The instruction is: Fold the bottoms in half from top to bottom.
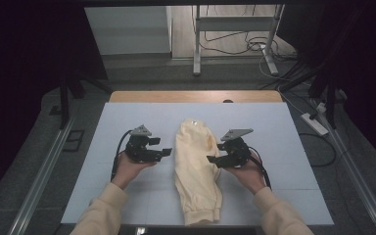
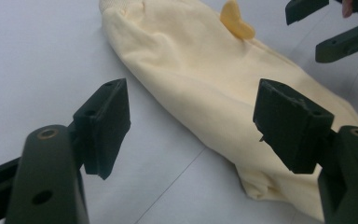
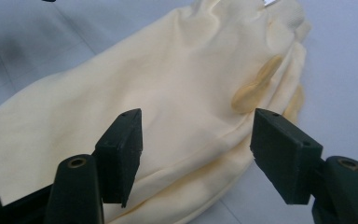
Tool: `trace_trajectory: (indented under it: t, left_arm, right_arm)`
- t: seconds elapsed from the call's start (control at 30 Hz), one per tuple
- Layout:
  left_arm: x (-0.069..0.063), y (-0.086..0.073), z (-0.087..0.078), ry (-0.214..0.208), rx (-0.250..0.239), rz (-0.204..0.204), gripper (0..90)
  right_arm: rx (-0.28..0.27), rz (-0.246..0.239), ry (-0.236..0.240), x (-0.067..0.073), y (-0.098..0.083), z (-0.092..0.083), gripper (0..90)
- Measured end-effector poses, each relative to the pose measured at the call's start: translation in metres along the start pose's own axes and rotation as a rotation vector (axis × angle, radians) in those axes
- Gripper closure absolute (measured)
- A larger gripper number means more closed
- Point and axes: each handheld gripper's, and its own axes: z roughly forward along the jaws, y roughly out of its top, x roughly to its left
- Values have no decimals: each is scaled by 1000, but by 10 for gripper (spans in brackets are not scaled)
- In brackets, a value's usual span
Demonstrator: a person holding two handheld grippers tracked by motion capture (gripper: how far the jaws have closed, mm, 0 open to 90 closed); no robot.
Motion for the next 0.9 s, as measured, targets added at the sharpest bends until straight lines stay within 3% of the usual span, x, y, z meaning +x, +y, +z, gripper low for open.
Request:
trace_trajectory:
  t: [0.2, 0.43, 0.53, 0.9]
  left_arm:
    - [2, 9, 5, 15, -3, -12, 253]
    - [3, 16, 6, 17, -8, -18, 244]
    - [6, 18, 10, 20, 5, -24, 235]
    - [11, 37, 28, 26, 32, -10, 230]
  right_arm:
    - [15, 0, 1, -3, 4, 1, 274]
    - [-34, 11, 0, -9, 14, 0, 128]
    - [-27, 8, -53, -11, 20, 4, 128]
    - [-2, 71, -25, -35, 29, 19, 169]
